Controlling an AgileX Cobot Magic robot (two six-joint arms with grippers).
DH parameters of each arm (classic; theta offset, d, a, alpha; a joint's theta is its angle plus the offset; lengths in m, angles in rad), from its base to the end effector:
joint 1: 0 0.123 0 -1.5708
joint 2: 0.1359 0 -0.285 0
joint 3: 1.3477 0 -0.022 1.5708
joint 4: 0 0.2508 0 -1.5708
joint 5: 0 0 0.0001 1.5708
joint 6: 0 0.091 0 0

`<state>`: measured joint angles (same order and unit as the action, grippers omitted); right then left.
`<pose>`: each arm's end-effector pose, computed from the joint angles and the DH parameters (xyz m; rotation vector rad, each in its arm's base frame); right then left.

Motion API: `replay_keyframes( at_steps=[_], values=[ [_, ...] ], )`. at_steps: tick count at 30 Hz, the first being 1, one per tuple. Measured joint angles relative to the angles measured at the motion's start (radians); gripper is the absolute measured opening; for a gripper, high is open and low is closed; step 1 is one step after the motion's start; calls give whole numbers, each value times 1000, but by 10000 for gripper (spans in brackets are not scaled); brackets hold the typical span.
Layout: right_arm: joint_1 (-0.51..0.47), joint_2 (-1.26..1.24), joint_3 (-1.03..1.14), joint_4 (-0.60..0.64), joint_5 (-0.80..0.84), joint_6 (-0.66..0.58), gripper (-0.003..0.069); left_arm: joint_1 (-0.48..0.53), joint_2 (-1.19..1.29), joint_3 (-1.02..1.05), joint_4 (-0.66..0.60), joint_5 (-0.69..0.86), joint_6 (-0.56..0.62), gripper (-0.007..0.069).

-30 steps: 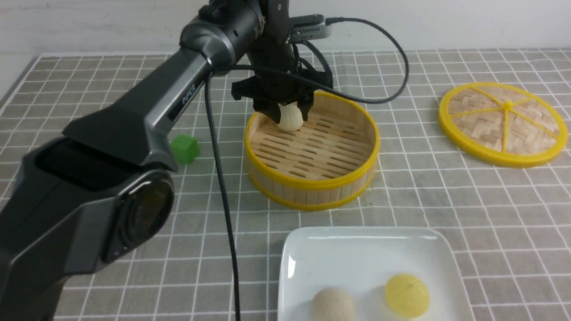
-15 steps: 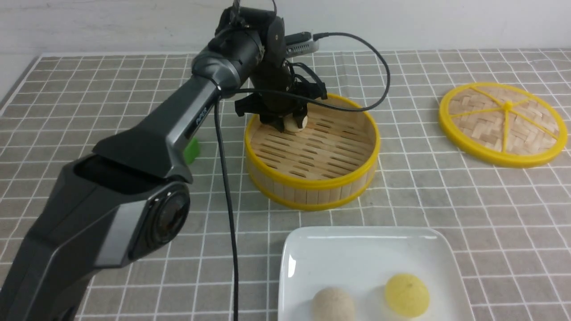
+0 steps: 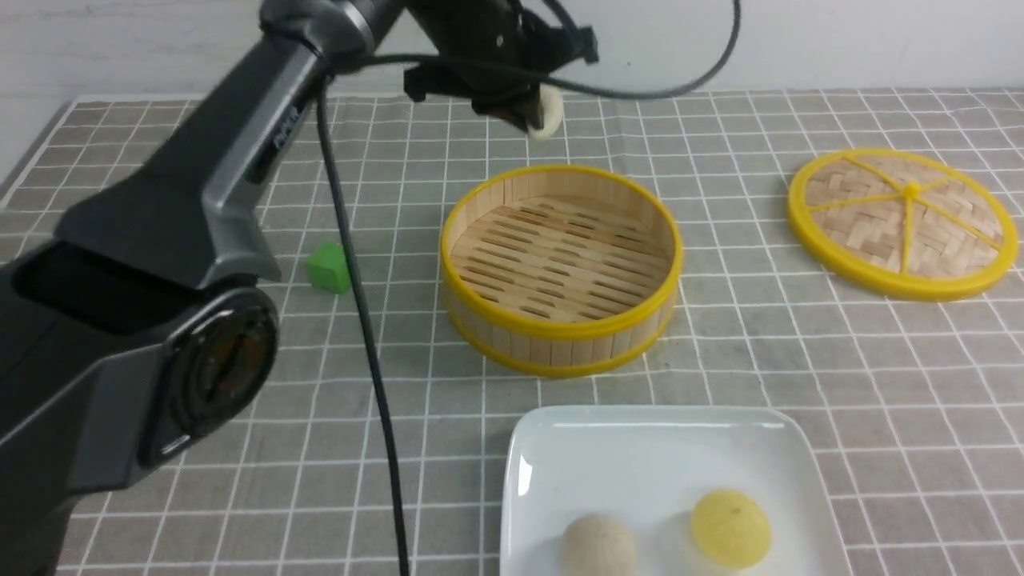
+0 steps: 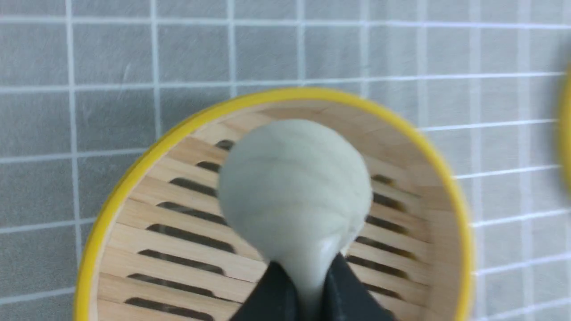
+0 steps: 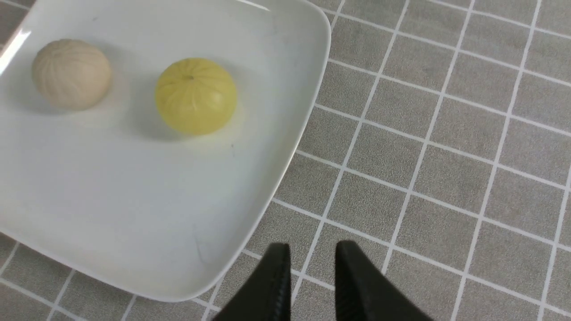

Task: Put the steamed buns into the plate on the grey tablecloth.
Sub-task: 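Carry the bun from the bamboo steamer to the plate with the left gripper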

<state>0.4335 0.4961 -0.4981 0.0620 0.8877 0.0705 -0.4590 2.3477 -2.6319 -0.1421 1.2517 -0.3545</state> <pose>0.0719 0.0381 0.2705 -0.4084 2.3551 0.3164 0.4507 -0.2364 0.3394 0.1363 2.5105 -0.5323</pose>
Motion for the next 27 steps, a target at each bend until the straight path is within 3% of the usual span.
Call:
replay_keyframes(
  at_steps=[4, 14, 17, 22, 27],
  values=[
    [0, 0, 0, 0, 7, 0, 176, -15, -187, 165, -129, -1, 97, 26],
    [0, 0, 0, 0, 18, 0, 189, -178, -602, 972, -86, -5, 182, 26],
    [0, 0, 0, 0, 18, 0, 192, -232, -627, 1134, -86, -90, 184, 27],
    [0, 0, 0, 0, 18, 0, 198, -256, -580, 1238, -111, -272, 183, 28],
    [0, 0, 0, 0, 18, 0, 204, -256, -509, 1242, -144, -321, 183, 30]
  ],
)
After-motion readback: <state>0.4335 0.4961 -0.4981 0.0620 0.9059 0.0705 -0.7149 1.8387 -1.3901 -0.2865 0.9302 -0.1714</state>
